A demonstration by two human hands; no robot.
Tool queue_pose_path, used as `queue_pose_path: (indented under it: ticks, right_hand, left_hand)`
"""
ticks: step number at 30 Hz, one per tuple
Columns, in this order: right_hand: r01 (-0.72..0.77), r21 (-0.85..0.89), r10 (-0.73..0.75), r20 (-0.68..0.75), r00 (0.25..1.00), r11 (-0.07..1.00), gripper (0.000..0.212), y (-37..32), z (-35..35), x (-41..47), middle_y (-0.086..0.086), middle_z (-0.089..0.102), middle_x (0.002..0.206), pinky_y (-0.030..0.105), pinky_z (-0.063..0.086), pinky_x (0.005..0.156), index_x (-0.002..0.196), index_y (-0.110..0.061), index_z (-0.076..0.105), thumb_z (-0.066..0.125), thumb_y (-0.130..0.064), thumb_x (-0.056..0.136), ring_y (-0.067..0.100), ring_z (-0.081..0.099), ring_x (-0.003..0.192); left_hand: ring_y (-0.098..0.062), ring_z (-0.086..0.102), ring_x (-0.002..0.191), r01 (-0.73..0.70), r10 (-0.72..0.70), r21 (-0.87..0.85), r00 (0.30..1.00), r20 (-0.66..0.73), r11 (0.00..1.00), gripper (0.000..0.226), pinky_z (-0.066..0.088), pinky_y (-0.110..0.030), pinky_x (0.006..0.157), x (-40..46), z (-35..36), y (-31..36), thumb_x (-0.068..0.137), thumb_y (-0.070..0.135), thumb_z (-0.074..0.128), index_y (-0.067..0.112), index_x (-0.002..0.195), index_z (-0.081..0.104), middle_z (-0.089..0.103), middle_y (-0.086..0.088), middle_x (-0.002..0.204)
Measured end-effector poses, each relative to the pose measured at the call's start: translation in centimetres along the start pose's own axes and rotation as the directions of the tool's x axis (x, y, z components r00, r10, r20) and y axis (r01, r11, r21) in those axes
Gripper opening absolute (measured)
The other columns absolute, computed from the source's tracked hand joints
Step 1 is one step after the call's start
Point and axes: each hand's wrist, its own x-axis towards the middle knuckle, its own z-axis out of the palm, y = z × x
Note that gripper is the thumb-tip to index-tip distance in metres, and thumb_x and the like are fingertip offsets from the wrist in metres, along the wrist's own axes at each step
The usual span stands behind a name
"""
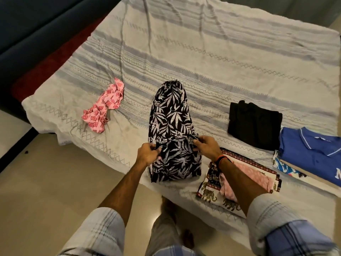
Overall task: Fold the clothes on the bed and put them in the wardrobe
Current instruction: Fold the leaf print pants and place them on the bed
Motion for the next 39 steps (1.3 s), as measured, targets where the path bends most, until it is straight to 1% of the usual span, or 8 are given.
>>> queue_pose_path:
  ticks: [6, 9, 12, 14, 24, 29, 34, 39]
  right_hand:
    - [-0.044, -0.021, 0.043, -0.044, 0.998, 0.999, 0.015, -2.3, 0.1, 7.2, 0.002, 0.067, 0.101, 0.035, 0.061, 0.071, 0.106, -0.01, 0.059, 0.059, -0.022, 0.098, 0.018, 0.071, 0.08]
    - [-0.054, -0.068, 0.049, -0.064, 0.997, 0.996, 0.03, -3.7, 0.0, 12.0, 0.004, 0.07, 0.107, 0.023, 0.056, 0.062, 0.119, -0.003, 0.059, 0.059, -0.025, 0.098, 0.012, 0.07, 0.074]
    - [-0.051, -0.105, 0.034, -0.15, 0.988, 0.993, 0.04, -4.8, 0.4, 14.4, 0.011, 0.064, 0.126, 0.037, 0.055, 0.09, 0.131, -0.005, 0.054, 0.058, -0.027, 0.098, 0.023, 0.067, 0.103]
    - [-0.079, -0.137, 0.055, -0.171, 0.984, 0.987, 0.048, -4.9, 0.9, 15.6, 0.011, 0.058, 0.134, 0.044, 0.046, 0.104, 0.137, -0.007, 0.047, 0.061, -0.027, 0.096, 0.028, 0.058, 0.118]
    - [-0.209, -0.296, 0.245, 0.09, 0.965, 0.932, 0.028, 5.1, 5.5, 13.8, 0.005, 0.065, 0.111, 0.032, 0.052, 0.093, 0.118, -0.009, 0.059, 0.065, -0.021, 0.093, 0.023, 0.062, 0.106]
    - [-0.294, -0.388, 0.332, 0.032, 0.943, 0.874, 0.035, 10.0, 7.5, 12.5, 0.015, 0.062, 0.119, 0.04, 0.05, 0.095, 0.12, -0.005, 0.056, 0.065, -0.02, 0.09, 0.031, 0.06, 0.106]
    - [-0.418, -0.44, 0.407, -0.125, 0.905, 0.795, 0.069, 12.4, 8.7, 12.0, 0.022, 0.04, 0.133, 0.046, 0.044, 0.104, 0.133, 0.0, 0.038, 0.075, -0.028, 0.083, 0.04, 0.049, 0.118]
    - [-0.493, -0.3, 0.479, -0.123, 0.869, 0.817, 0.058, 13.3, 9.0, 12.2, 0.019, 0.057, 0.124, 0.043, 0.05, 0.096, 0.124, 0.001, 0.043, 0.075, -0.025, 0.083, 0.039, 0.057, 0.112]
  left_hand:
    - [-0.009, 0.069, 0.057, 0.033, -0.033, -0.004, 0.999, 0.026, 0.999, 0.032, 0.05, -0.019, 0.053, 6.9, -0.9, 3.0, 0.092, 0.022, 0.067, 0.003, 0.118, 0.062, 0.072, -0.011, 0.105]
    - [-0.013, 0.072, 0.067, 0.053, -0.052, -0.031, 0.998, 0.018, 0.998, 0.035, 0.059, -0.031, 0.074, 11.2, -1.2, 4.9, 0.092, 0.022, 0.068, 0.002, 0.119, 0.062, 0.073, -0.009, 0.102]
    - [-0.02, 0.065, 0.102, 0.018, -0.019, -0.016, 0.998, -0.053, 1.0, 0.039, 0.049, -0.037, 0.1, 12.9, -1.6, 6.8, 0.092, 0.026, 0.067, 0.005, 0.124, 0.058, 0.068, -0.004, 0.112]
    - [-0.025, 0.057, 0.119, 0.019, -0.018, 0.02, 0.998, -0.066, 1.0, 0.045, 0.044, -0.036, 0.105, 13.9, -1.4, 7.3, 0.092, 0.026, 0.067, 0.008, 0.131, 0.053, 0.059, -0.006, 0.13]
    - [-0.024, 0.058, 0.112, 0.21, -0.231, 0.171, 0.966, 0.114, 0.963, 0.048, 0.044, -0.029, 0.09, 13.5, 4.0, -1.3, 0.088, 0.021, 0.072, 0.006, 0.129, 0.054, 0.06, -0.011, 0.13]
    - [-0.037, 0.061, 0.102, 0.325, -0.326, 0.233, 0.945, -0.035, 0.917, 0.066, 0.054, -0.04, 0.087, 13.1, 5.8, -6.7, 0.066, 0.032, 0.082, 0.001, 0.117, 0.054, 0.059, -0.022, 0.119]
    - [-0.044, 0.052, 0.109, 0.352, -0.322, 0.26, 0.935, -0.151, 0.899, 0.071, 0.048, -0.043, 0.088, 12.3, 6.3, -8.7, 0.068, 0.017, 0.086, -0.004, 0.121, 0.045, 0.046, -0.027, 0.125]
    - [-0.044, 0.051, 0.119, 0.416, -0.398, 0.257, 0.91, -0.12, 0.873, 0.093, 0.048, -0.044, 0.094, 12.6, 6.6, -9.3, 0.066, 0.032, 0.09, -0.005, 0.131, 0.034, 0.044, -0.027, 0.135]
